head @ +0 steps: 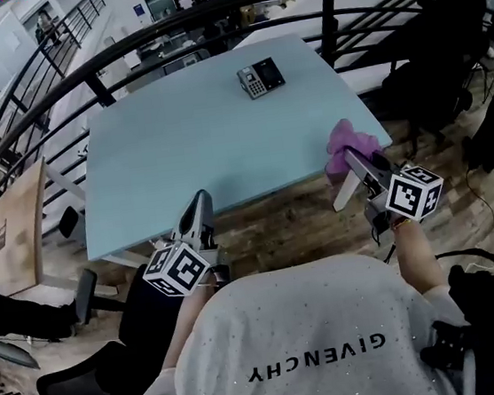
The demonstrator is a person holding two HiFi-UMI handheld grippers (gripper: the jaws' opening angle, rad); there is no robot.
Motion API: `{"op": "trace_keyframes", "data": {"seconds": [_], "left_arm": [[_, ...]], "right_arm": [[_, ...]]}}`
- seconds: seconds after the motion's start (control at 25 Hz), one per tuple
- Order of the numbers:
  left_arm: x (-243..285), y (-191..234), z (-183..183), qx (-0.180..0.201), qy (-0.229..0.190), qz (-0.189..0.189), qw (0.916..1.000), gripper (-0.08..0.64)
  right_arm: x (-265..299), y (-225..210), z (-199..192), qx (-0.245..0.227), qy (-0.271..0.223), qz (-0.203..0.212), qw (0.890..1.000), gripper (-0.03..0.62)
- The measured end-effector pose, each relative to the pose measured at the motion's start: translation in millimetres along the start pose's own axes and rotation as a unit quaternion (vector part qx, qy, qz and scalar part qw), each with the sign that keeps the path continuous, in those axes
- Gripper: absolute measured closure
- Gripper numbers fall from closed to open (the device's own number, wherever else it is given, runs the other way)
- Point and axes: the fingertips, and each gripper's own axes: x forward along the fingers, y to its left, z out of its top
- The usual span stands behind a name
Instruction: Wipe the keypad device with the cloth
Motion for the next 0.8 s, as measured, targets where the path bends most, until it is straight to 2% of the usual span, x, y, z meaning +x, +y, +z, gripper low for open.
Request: {"op": "trace_keyframes", "data": {"seconds": [0.16, 0.36, 0.48, 0.64, 0.8], "left_arm": [[38, 7, -4, -0.017, -0.015, 0.01, 0.9997, 0.56], [74, 14, -18, -0.047, -0.035, 0.031, 0.9978, 0.56], [89, 13, -22, -0.053, -0.037, 0.038, 0.9972, 0.56], [103, 12, -26, -0.058, -0.029, 0.04, 0.9971, 0.56], [121, 13, -30, -0.049, -0.013, 0.013, 0.9986, 0.56]], "right_arm": [[26, -48, 13, 0.006, 0.018, -0.016, 1.0, 0.541], [40, -91, 21, 0.003, 0.031, 0.01, 0.999, 0.541], [51, -103, 23, 0.007, 0.029, 0.032, 0.999, 0.54], [69, -107, 26, -0.01, 0.023, 0.03, 0.999, 0.538], [95, -107, 28, -0.023, 0.016, 0.033, 0.999, 0.538]]}}
